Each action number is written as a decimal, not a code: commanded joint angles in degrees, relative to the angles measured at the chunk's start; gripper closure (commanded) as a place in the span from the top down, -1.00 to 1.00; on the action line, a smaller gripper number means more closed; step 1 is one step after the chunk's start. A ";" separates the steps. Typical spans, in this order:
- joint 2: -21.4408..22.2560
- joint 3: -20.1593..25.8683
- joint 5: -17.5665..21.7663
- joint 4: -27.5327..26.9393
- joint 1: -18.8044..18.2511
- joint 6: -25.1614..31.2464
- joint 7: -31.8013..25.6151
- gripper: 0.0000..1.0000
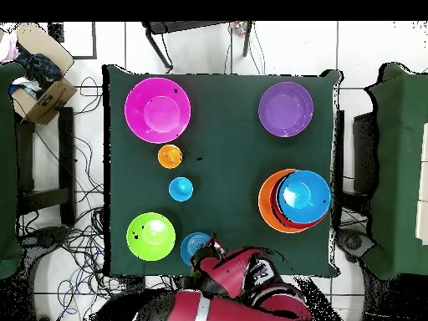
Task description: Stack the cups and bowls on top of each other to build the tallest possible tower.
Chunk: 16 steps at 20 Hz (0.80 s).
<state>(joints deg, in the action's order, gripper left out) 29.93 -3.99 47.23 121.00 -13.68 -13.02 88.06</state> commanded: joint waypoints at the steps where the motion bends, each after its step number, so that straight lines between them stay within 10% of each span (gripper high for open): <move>1: -0.06 2.34 -4.05 -2.81 1.59 -1.51 9.86 1.00; 16: -5.91 -1.43 -4.16 -6.91 2.78 -6.88 8.62 1.00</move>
<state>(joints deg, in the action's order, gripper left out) 27.02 -7.59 45.26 120.97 -12.00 -16.38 89.10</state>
